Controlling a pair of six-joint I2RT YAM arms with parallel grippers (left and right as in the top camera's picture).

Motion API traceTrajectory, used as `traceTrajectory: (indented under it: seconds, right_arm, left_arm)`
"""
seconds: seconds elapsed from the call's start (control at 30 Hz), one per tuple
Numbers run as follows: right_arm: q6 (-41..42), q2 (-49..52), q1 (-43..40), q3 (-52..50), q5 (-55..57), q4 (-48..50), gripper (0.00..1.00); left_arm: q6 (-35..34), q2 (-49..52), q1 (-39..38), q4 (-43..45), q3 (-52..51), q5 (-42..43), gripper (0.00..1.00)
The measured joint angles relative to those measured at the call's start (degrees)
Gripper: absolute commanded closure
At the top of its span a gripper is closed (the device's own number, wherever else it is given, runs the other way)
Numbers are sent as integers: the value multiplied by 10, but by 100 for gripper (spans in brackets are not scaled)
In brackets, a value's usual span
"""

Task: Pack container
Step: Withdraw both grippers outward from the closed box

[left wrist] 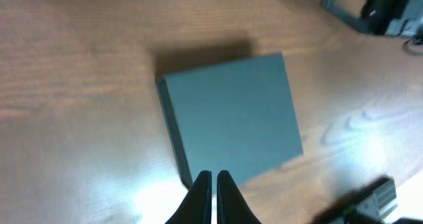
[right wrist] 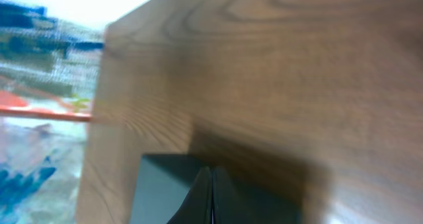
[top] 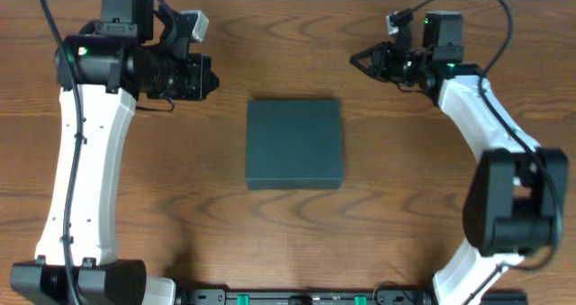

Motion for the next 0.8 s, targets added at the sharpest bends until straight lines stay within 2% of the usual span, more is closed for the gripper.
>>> traceTrajectory:
  seconds: [0.2, 0.33, 0.5, 0.67, 0.73, 0.77, 0.8]
  right_arm:
    - [-51, -107, 23, 2, 82, -173, 99]
    - [-66, -180, 66, 2, 168, -278, 98]
    - [-72, -241, 144, 2, 256, -338, 98]
    - [-76, -281, 214, 2, 307, -353, 98]
    - [-75, -287, 230, 2, 319, -354, 66]
    - [-77, -288, 236, 2, 324, -356, 47]
    - [-76, -288, 238, 2, 328, -357, 20]
  left_arm:
    - [34, -30, 0, -59, 0, 11, 94]
    - [54, -70, 0, -75, 0, 29, 94]
    - [73, -156, 0, -68, -48, 53, 94]
    - [78, -258, 0, -30, -180, 62, 94]
    - [78, -287, 0, -24, -220, 62, 94]
    - [77, -302, 0, -23, -237, 62, 94]
    - [77, -311, 0, -24, -247, 62, 94]
